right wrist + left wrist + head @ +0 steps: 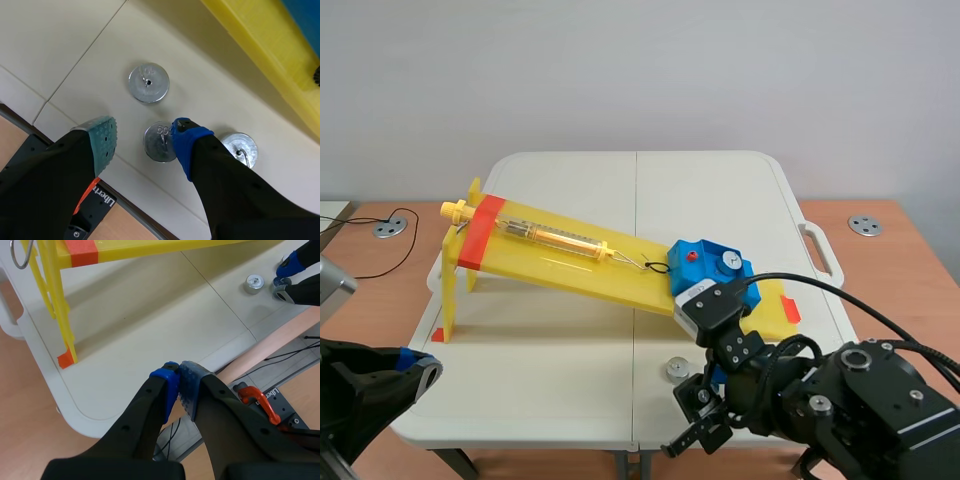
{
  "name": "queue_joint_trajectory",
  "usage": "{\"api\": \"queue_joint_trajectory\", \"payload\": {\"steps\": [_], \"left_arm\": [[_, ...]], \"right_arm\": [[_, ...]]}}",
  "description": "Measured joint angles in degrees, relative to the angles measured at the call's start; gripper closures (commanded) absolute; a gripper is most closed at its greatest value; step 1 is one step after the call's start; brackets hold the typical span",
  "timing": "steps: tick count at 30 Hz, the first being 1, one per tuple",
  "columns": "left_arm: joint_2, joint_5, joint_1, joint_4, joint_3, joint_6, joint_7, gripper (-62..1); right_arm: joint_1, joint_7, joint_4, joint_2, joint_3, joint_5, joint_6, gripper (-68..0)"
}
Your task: Place the four metal weights on the blue cart on the ramp.
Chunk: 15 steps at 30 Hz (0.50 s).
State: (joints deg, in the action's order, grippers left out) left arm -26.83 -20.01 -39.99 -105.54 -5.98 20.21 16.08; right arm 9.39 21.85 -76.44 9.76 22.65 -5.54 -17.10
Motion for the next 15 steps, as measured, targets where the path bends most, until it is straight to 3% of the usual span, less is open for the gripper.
{"api": "queue_joint_trajectory", "payload": {"steps": [15], "left_arm": [[0.0, 0.0, 0.0, 0.0, 0.0, 0.0, 0.0, -5.1]], "right_arm": [[-0.3, -2.0, 1.3, -0.6, 0.0, 0.2, 2.2, -4.0]]}}
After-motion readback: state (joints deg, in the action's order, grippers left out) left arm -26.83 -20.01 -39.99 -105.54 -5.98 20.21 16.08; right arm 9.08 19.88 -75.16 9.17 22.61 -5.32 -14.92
